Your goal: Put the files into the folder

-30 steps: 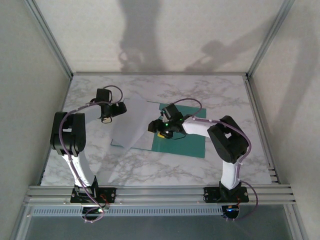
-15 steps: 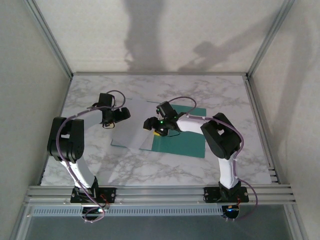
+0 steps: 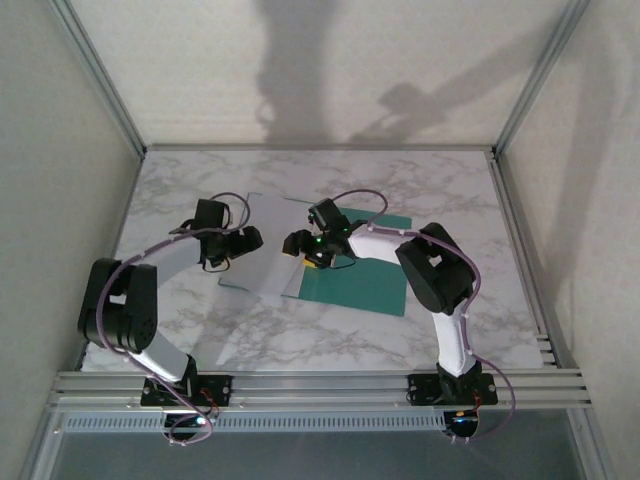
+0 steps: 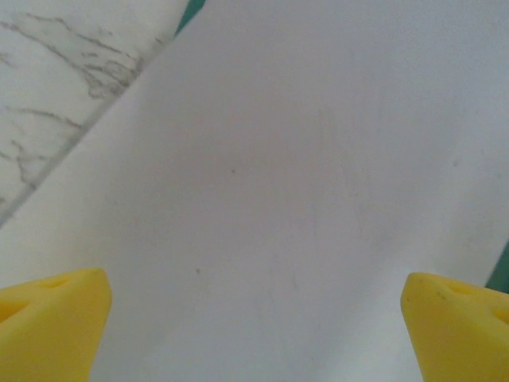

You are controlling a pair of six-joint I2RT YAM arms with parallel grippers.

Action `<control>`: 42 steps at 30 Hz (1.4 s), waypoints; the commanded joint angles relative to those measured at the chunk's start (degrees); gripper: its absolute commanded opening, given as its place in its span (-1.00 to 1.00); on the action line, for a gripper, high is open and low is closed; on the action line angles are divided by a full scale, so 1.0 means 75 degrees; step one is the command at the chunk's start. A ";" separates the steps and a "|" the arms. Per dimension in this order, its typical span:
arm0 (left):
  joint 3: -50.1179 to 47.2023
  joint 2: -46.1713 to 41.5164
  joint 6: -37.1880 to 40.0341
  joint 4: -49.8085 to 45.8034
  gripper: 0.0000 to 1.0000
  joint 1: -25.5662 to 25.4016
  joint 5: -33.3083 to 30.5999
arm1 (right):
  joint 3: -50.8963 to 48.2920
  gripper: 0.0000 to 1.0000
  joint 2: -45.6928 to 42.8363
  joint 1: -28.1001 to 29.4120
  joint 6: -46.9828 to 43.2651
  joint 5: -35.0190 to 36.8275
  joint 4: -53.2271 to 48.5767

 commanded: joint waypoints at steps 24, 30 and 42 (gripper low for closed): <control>0.1727 0.1728 0.0897 0.0353 0.95 0.0346 -0.1196 | 0.0197 0.31 0.0310 0.0074 -0.0111 0.0014 0.0195; 0.1726 0.1890 0.0727 0.0222 0.94 0.0348 -0.0968 | 0.0233 0.32 0.0297 0.0074 -0.0094 0.0025 0.0367; 0.1619 0.1929 0.0119 -0.0047 0.95 0.0383 -0.0837 | 0.0174 0.32 0.0299 0.0079 0.0267 -0.0067 0.1164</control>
